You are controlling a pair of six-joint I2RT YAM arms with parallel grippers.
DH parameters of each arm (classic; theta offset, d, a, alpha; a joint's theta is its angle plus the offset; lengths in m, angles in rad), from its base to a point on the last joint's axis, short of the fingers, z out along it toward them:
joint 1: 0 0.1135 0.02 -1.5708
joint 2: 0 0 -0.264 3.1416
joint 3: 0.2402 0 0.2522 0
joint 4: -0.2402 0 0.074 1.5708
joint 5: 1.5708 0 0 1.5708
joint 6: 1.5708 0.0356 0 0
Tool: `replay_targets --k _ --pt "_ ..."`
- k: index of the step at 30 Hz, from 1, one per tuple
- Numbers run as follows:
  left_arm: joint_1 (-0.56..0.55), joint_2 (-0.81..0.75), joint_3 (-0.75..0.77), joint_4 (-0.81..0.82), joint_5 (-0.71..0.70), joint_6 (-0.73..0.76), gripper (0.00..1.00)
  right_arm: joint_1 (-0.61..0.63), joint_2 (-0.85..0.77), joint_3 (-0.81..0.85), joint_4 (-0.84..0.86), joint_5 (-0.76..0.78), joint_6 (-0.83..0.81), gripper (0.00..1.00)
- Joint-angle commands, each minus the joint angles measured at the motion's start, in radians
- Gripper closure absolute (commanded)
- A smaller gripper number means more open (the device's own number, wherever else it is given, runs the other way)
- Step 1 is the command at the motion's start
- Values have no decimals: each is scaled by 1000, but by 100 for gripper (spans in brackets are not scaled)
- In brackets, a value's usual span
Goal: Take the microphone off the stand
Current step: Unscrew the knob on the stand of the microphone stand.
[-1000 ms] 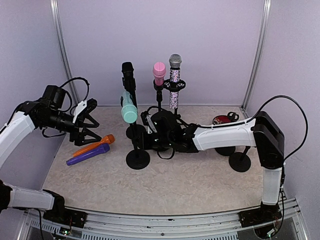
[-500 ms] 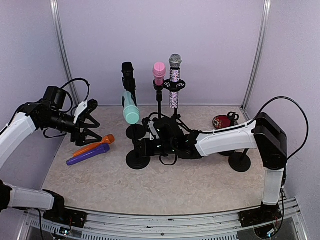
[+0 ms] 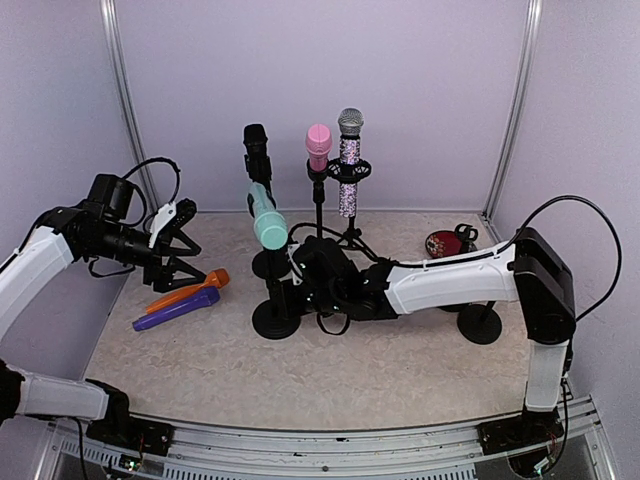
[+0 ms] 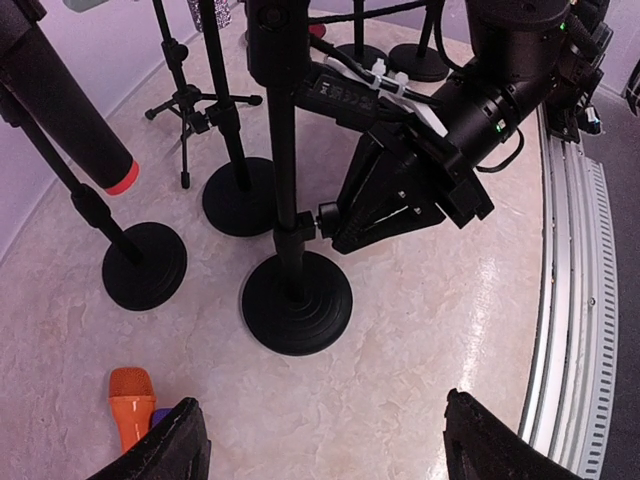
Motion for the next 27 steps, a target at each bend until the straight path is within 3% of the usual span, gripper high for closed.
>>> replay_targets --k 1,8,10,11,12,16,21,27 --pt "-5 8 -16 27 5 -9 22 26 24 25 -121 155 -89 100" --pt "-15 18 -20 44 1 -21 22 62 51 77 -202 263 -203 100" --pt "-14 21 -26 61 -2 -38 22 64 34 70 -178 250 -212 82" --pt "-44 22 -29 76 -4 -52 22 68 12 52 -151 248 -224 67" --pt "-52 23 -35 94 -4 -69 21 73 -12 30 -110 263 -243 58" --pt "-61 39 -44 168 7 -143 20 94 -132 -94 48 352 -317 32" --pt "-62 61 -38 216 24 -194 20 100 -209 -205 190 323 -363 28" --pt "-61 61 -38 203 42 -184 20 22 -193 -238 261 -22 -74 38"
